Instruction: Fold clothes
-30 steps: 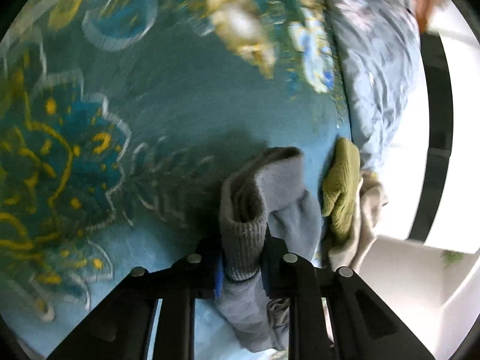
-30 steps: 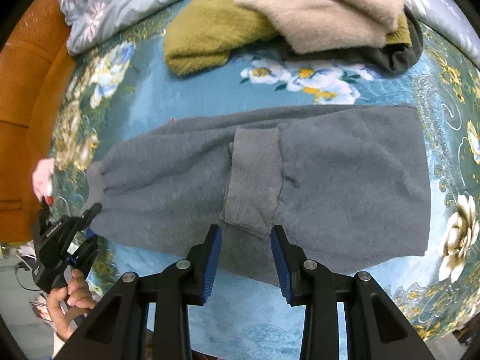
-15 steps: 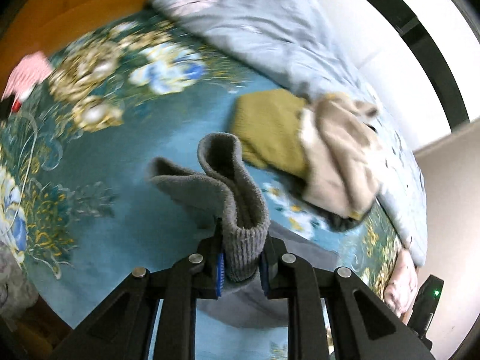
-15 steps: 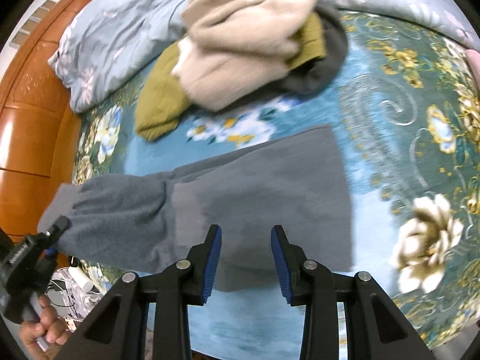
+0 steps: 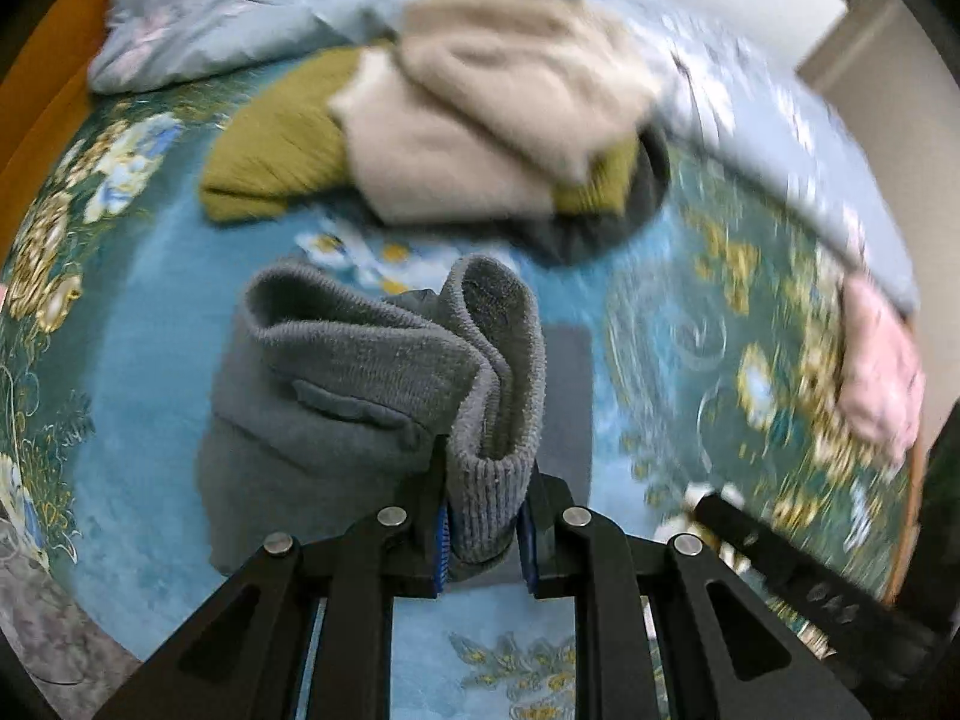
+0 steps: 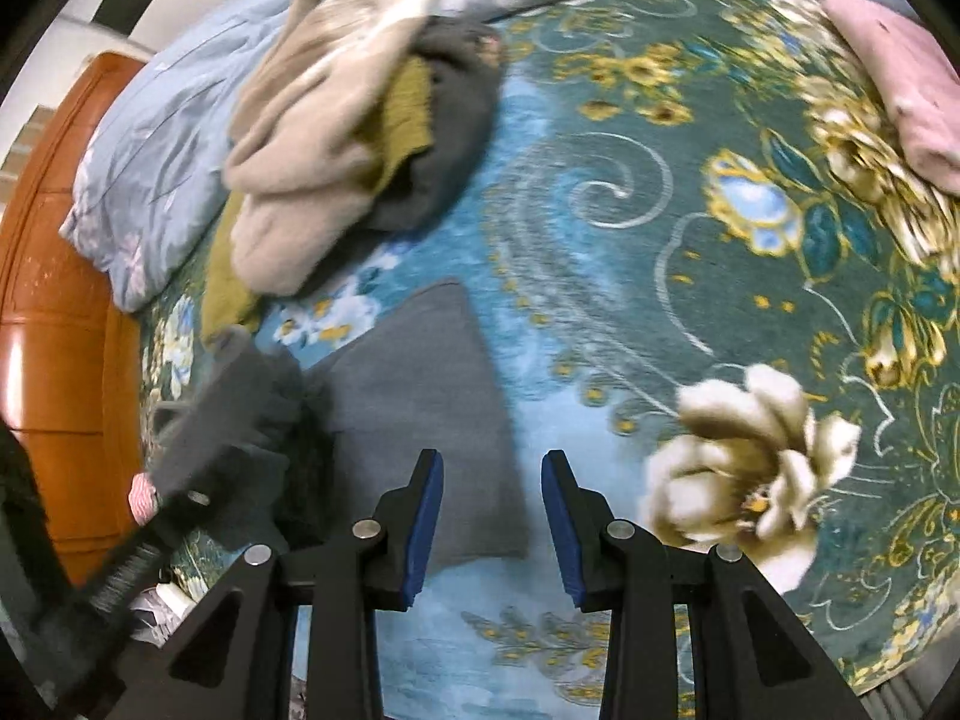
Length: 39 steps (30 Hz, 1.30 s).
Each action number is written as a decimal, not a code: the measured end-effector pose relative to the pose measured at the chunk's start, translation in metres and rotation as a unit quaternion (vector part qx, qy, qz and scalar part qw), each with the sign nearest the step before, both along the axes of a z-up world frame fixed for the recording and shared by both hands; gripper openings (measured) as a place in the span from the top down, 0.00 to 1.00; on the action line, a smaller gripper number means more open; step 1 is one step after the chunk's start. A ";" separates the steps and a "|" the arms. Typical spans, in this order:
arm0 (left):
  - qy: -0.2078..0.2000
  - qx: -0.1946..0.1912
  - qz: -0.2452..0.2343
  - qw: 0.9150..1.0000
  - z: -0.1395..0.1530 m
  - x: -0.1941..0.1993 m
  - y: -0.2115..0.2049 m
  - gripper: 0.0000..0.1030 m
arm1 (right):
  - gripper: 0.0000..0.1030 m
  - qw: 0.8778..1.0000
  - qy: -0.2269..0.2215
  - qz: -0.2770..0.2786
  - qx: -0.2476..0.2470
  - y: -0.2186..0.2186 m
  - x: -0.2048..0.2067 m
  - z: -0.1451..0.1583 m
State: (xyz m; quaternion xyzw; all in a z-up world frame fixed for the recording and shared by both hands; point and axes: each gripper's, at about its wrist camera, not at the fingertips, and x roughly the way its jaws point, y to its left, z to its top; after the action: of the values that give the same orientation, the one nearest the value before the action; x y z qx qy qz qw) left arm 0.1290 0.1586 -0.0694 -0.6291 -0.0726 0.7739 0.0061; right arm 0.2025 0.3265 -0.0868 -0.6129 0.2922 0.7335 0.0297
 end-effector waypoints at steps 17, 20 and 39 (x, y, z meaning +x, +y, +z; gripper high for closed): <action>-0.055 0.058 0.046 0.996 -0.013 0.023 -0.049 0.47 | 0.58 0.998 0.017 0.036 -0.056 0.014 -0.011 -0.024; -0.066 0.034 0.104 0.992 -0.021 0.029 -0.092 0.47 | 0.47 0.991 0.025 0.068 -0.114 -0.008 -0.029 -0.029; -0.118 -0.003 0.162 0.980 -0.050 0.055 -0.168 0.47 | 0.88 0.980 0.017 0.134 -0.147 -0.084 -0.084 -0.057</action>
State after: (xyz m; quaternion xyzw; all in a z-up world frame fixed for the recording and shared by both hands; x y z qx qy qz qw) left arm 0.1839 -0.0096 -0.1198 -0.6961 -0.1717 0.6848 -0.1300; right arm 0.1183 0.2420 -0.1443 -0.6314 0.3127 0.6904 -0.1642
